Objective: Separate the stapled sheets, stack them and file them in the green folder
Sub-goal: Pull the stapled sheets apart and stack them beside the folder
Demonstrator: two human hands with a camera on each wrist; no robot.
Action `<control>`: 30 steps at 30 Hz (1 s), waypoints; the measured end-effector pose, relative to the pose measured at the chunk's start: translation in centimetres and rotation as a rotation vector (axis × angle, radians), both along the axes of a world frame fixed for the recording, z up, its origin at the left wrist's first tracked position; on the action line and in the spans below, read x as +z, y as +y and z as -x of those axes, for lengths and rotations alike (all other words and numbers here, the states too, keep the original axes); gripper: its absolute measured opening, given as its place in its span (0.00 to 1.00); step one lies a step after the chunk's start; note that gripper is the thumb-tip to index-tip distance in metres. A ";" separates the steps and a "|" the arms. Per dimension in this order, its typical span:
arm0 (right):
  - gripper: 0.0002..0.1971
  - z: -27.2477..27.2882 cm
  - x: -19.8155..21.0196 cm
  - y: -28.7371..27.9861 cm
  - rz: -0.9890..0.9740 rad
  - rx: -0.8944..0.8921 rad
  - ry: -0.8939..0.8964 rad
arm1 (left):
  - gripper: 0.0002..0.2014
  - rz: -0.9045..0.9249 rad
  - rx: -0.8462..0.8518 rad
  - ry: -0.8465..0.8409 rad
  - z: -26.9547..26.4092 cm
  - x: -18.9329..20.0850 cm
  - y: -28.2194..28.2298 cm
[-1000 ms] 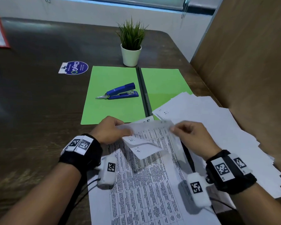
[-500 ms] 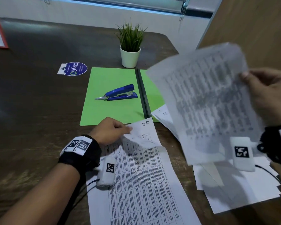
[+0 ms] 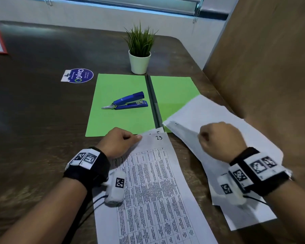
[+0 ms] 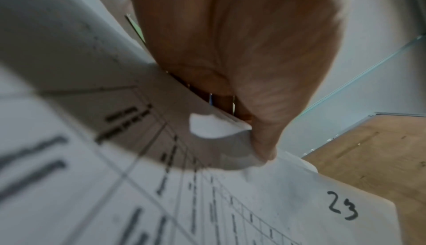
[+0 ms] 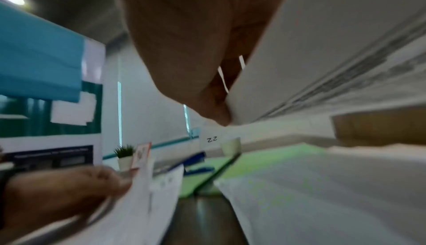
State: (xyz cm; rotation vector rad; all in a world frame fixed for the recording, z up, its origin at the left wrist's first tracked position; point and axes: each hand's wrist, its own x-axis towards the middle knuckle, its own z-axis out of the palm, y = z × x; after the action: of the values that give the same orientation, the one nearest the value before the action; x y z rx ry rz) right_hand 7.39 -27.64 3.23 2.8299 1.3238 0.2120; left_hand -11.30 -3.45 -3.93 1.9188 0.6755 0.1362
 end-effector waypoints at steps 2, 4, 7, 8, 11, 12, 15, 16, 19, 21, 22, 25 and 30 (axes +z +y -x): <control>0.10 -0.7 -2.1 0.1 0.112 -0.069 0.100 | 0.27 -0.022 -0.007 0.001 0.0 0.0 0.1; 0.10 -1.2 -3.4 0.1 0.161 -0.107 0.165 | 0.26 -0.021 -0.023 -0.001 0.1 0.0 0.2; 0.10 -1.4 -4.3 0.1 0.153 -0.116 0.136 | 0.27 0.001 -0.027 0.000 0.1 -0.2 0.3; 0.10 -1.4 -4.3 0.1 0.144 -0.110 0.126 | 0.27 0.000 -0.019 0.005 0.1 -0.2 0.3; 0.15 -1.1 -4.1 0.2 0.140 -0.113 0.150 | 0.28 0.007 -0.021 0.003 -0.1 -0.4 0.4; 0.17 -0.9 -3.9 0.2 0.142 -0.118 0.161 | 0.28 0.011 -0.032 -0.004 -0.1 -0.4 0.4; 0.16 0.2 -3.3 0.4 0.016 -0.089 0.182 | 0.29 0.012 -0.040 -0.022 -0.1 -0.5 0.5; 0.14 0.6 -3.1 0.5 -0.083 -0.059 0.230 | 0.29 0.010 -0.036 -0.027 -0.1 -0.5 0.5; 0.06 2.2 -3.0 1.3 -0.396 0.032 0.547 | 0.29 0.007 -0.021 -0.026 -0.1 -0.3 0.4; 0.09 3.4 -3.4 2.0 -0.471 0.075 0.742 | 0.29 0.016 -0.014 -0.018 0.0 -0.2 0.3; 0.10 3.8 -3.8 2.4 -0.486 0.093 0.804 | 0.29 0.020 -0.010 -0.020 0.0 -0.1 0.3; 0.02 4.7 -4.9 2.9 -0.476 0.102 0.846 | 0.28 0.022 -0.001 -0.020 0.1 0.1 0.1; 0.20 5.4 -5.9 2.8 -0.380 0.078 0.809 | 0.27 0.029 0.001 -0.002 0.1 0.5 0.0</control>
State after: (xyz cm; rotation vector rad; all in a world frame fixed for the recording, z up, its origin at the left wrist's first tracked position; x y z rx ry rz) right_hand 1.96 -24.85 -2.72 3.3345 1.6326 -0.8659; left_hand -11.44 -3.49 -3.41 1.8905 0.6741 0.1285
